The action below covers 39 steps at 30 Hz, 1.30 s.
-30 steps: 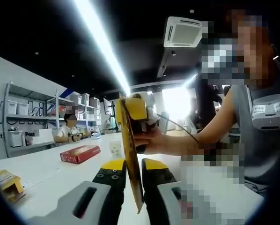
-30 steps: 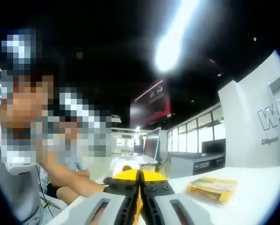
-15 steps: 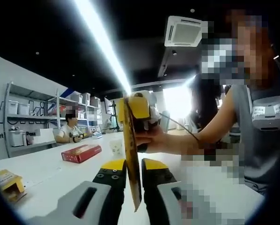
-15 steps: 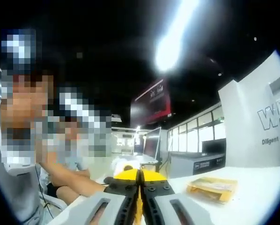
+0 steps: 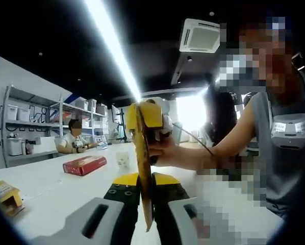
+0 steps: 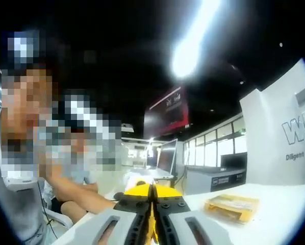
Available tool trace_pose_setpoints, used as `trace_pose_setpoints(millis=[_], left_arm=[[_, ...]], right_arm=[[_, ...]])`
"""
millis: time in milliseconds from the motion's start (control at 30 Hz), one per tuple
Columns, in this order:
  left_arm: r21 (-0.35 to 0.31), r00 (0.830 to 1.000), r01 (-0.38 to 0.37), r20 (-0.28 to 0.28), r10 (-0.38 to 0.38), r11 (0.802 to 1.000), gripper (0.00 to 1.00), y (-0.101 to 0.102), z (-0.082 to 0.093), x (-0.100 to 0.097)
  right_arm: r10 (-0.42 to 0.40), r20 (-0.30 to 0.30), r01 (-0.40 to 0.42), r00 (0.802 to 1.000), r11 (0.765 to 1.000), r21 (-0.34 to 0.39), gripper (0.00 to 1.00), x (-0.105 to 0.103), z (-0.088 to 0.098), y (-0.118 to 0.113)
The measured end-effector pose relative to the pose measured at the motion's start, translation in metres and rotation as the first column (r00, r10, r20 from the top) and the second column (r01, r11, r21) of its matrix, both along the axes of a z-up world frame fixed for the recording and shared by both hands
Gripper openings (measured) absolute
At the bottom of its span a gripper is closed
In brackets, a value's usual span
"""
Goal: Tear open the coffee pouch, take out the coffee, and pour the coffee from the pouch into the cup
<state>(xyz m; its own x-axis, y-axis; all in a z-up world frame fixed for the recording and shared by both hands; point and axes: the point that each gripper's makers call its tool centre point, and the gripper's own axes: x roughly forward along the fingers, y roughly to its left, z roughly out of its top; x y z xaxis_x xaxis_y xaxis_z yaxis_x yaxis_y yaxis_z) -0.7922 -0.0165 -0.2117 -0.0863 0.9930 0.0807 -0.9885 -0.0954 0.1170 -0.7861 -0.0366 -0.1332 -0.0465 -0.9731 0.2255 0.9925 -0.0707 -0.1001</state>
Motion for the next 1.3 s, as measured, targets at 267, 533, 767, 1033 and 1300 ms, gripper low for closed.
trace_pose_setpoints(millis=[267, 533, 767, 1033, 1300], left_arm=[[0.017, 1.0, 0.009, 0.026, -0.009, 1.0, 0.11, -0.002, 0.003, 0.0], [-0.018, 0.998, 0.014, 0.068, -0.013, 1.0, 0.11, -0.001, -0.004, 0.002], [-0.027, 0.997, 0.009, 0.074, -0.007, 1.0, 0.11, -0.003, -0.004, 0.002], [-0.029, 0.997, 0.003, 0.081, 0.0, 1.0, 0.11, -0.003, -0.005, -0.001], [-0.028, 0.997, 0.004, 0.083, -0.002, 1.0, 0.11, -0.003, -0.006, 0.0]], right_arm=[[0.059, 0.021, -0.059, 0.998, 0.998, -0.004, 0.14, 0.003, -0.003, 0.0], [0.067, 0.033, -0.069, 0.997, 0.997, 0.048, 0.09, 0.005, -0.011, -0.004], [0.066, 0.041, -0.068, 0.997, 0.996, 0.05, 0.07, 0.003, -0.01, -0.002], [0.055, 0.054, -0.057, 0.997, 0.998, 0.032, 0.05, -0.003, -0.006, 0.004], [0.054, 0.056, -0.056, 0.997, 0.998, 0.031, 0.03, -0.001, -0.006, 0.005]])
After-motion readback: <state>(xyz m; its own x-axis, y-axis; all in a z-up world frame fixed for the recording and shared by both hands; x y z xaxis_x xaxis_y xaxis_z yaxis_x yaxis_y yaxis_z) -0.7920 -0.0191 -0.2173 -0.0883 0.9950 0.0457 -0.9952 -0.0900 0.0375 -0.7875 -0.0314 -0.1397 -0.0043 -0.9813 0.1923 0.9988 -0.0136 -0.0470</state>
